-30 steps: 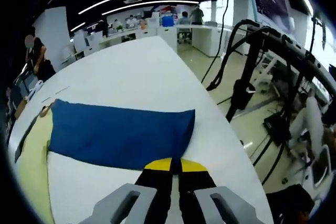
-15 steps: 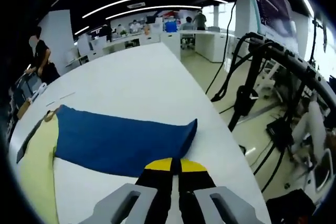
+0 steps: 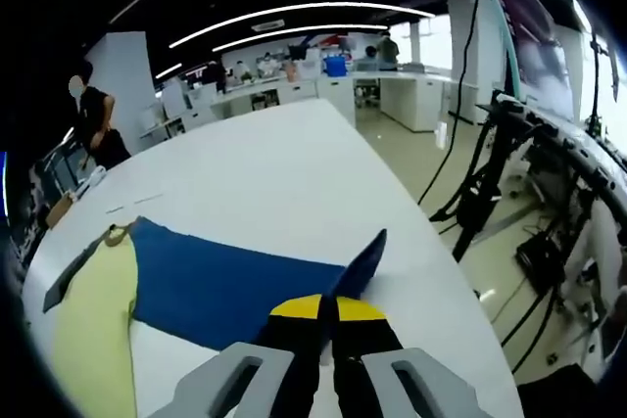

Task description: Fold the garment on the visible template until the final outline fits inside the template.

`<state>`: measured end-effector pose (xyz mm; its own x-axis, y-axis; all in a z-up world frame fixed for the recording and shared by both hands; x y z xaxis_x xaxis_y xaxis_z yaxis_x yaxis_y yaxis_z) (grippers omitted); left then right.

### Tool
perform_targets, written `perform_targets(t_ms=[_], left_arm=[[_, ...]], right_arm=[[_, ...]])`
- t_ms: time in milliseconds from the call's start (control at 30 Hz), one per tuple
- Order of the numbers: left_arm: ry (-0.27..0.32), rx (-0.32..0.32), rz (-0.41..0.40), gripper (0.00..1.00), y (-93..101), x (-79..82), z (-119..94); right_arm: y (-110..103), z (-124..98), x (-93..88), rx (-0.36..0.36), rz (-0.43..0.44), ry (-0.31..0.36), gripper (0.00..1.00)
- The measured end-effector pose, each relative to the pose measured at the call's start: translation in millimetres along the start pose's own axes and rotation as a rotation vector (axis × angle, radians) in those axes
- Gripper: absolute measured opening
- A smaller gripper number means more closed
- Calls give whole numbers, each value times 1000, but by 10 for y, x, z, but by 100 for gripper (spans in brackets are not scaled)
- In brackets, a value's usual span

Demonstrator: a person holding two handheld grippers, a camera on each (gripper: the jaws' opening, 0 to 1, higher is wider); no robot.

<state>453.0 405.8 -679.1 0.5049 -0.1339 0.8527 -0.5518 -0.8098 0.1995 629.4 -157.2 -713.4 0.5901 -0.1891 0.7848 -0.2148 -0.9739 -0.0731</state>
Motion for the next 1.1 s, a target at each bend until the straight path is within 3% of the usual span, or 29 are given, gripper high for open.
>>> perform_targets(t_ms=[467,1100], left_arm=[[-1,-16,12,91,55,14,32],[-9,-37,28,90,93,23,42]], right_arm=[[-375,14,174,89,8,39,0],[-1293,-73,121,265,-20,1,0]])
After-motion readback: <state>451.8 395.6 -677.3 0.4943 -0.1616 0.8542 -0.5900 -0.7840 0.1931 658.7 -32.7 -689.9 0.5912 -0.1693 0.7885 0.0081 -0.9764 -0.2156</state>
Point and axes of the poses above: the point that each gripper's makers call its tool centre point, and the gripper's own axes: z roughly forward along the fingers, y roughly to its right, x roughly out of its top, the point moved 3 cm from there along -z, roughly backward along the fingers, and after that the axes turned 4 degrees about -x, right-handed, at the moved point
